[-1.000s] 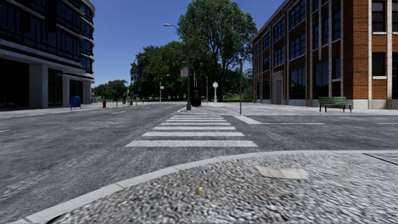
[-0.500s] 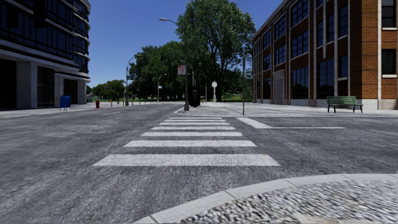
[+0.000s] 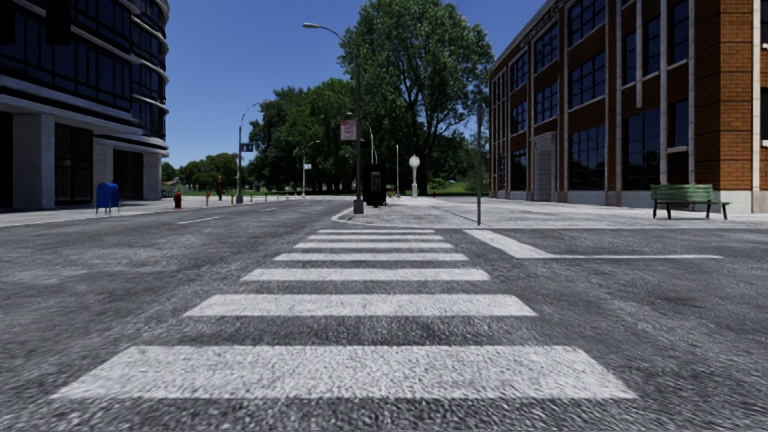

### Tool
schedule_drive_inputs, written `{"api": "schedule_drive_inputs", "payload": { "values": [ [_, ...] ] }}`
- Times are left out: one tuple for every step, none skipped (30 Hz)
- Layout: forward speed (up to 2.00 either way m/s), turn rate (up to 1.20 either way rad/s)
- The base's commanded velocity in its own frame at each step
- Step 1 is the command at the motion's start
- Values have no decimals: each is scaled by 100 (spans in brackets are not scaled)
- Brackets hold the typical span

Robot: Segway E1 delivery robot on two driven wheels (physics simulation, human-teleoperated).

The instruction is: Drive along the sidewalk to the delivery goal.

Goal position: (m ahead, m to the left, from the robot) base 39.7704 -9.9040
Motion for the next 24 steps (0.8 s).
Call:
{"api": "schedule_drive_inputs", "payload": {
  "values": [
    [145,0],
    [145,0],
    [145,0],
    [145,0],
    [145,0],
    [145,0],
    [145,0],
    [145,0],
    [145,0],
    [145,0],
    [145,0],
    [145,0],
    [145,0],
    [145,0],
    [145,0],
    [145,0],
    [145,0],
    [145,0],
    [145,0],
    [145,0],
    [145,0],
    [145,0],
    [146,0],
    [146,0]
  ]
}}
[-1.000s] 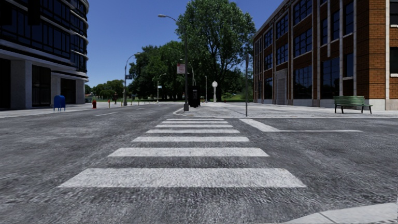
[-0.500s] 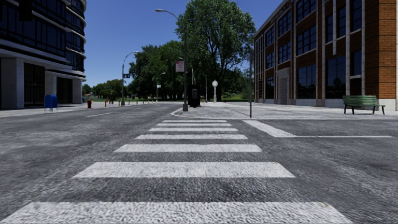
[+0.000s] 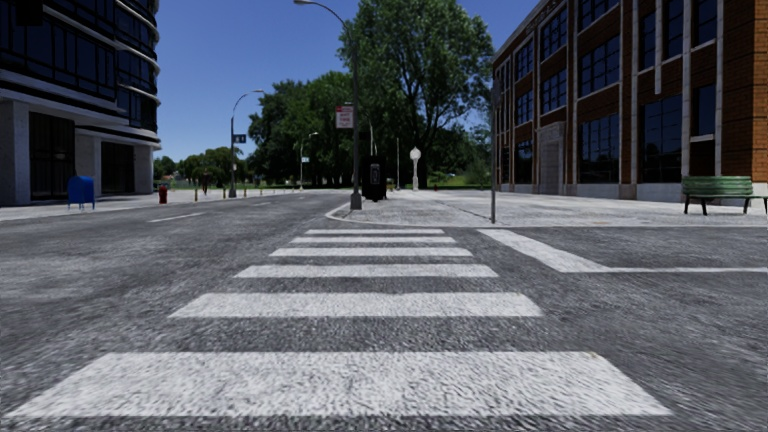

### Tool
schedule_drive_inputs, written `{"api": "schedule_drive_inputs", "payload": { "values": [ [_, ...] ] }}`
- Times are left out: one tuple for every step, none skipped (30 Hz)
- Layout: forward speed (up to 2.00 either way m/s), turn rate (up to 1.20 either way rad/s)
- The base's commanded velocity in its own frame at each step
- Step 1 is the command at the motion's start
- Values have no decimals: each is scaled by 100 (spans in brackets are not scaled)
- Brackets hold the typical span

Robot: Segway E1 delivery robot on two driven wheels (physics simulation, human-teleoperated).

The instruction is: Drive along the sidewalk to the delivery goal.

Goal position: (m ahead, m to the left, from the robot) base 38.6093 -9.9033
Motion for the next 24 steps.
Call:
{"api": "schedule_drive_inputs", "payload": {
  "values": [
    [146,0],
    [147,0],
    [147,0],
    [147,0],
    [147,0],
    [148,0],
    [148,0],
    [148,0],
    [148,0],
    [148,0],
    [148,0],
    [148,0],
    [149,0],
    [149,0],
    [150,0],
    [150,0],
    [150,0],
    [150,0],
    [150,0],
    [150,0],
    [151,0],
    [152,0],
    [152,0],
    [152,0]
  ]
}}
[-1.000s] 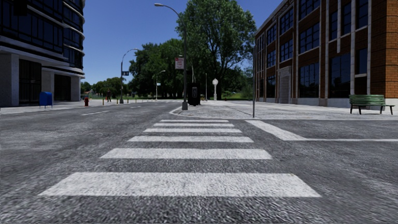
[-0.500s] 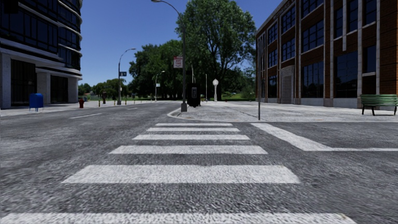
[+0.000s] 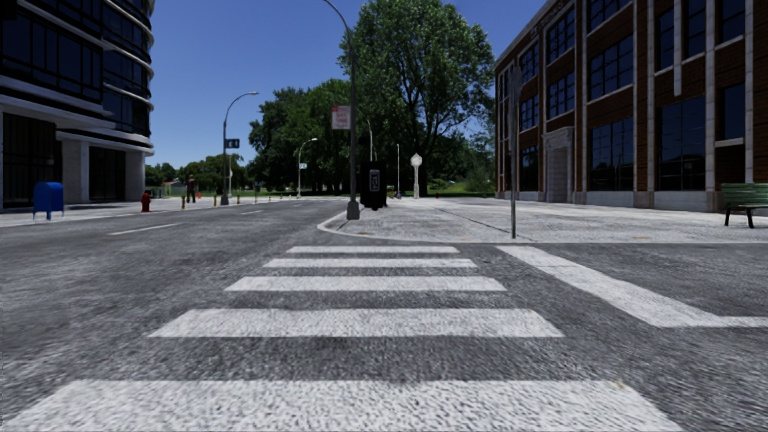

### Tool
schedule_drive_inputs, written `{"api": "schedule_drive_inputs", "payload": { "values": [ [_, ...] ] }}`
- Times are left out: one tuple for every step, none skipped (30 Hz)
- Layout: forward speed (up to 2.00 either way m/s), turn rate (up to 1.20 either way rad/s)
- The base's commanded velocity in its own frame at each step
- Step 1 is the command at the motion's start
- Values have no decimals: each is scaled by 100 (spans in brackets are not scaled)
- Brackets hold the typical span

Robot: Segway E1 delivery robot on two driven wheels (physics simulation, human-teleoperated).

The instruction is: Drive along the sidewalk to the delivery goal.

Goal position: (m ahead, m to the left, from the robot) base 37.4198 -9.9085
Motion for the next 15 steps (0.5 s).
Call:
{"api": "schedule_drive_inputs", "payload": {
  "values": [
    [152,0],
    [152,0],
    [155,0],
    [200,0],
    [200,0],
    [200,0],
    [200,0],
    [200,0],
    [200,0],
    [200,0],
    [200,0],
    [200,0],
    [200,0],
    [200,0],
    [200,0]
  ]
}}
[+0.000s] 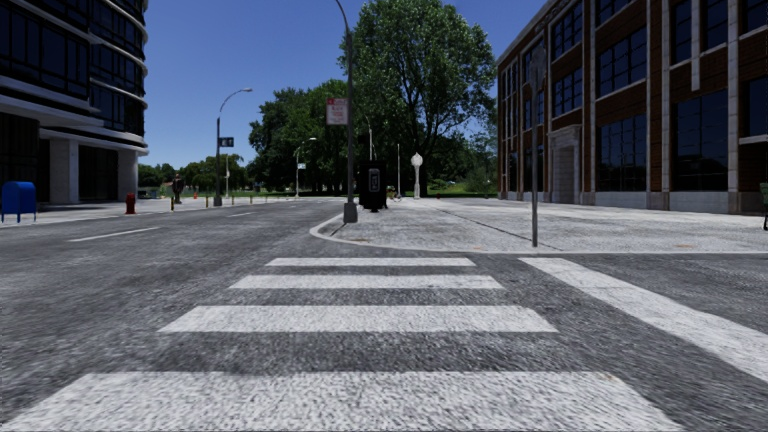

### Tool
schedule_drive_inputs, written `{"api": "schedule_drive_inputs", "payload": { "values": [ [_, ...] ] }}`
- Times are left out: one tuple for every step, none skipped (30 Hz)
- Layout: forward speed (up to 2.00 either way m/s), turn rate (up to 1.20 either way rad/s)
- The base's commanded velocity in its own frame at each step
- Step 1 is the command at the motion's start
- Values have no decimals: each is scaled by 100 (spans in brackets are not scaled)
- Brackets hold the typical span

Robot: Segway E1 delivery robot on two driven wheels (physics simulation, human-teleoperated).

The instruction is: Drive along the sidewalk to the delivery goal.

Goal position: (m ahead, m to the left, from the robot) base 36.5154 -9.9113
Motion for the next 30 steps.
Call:
{"api": "schedule_drive_inputs", "payload": {
  "values": [
    [200,0],
    [200,0],
    [200,0],
    [200,0],
    [200,0],
    [200,0],
    [200,0],
    [200,0],
    [200,0],
    [200,0],
    [200,0],
    [200,0],
    [200,0],
    [200,0],
    [200,0],
    [200,0],
    [200,0],
    [200,0],
    [200,0],
    [200,0],
    [200,0],
    [200,0],
    [200,0],
    [200,0],
    [200,0],
    [200,0],
    [200,0],
    [200,0],
    [200,0],
    [200,0]
  ]
}}
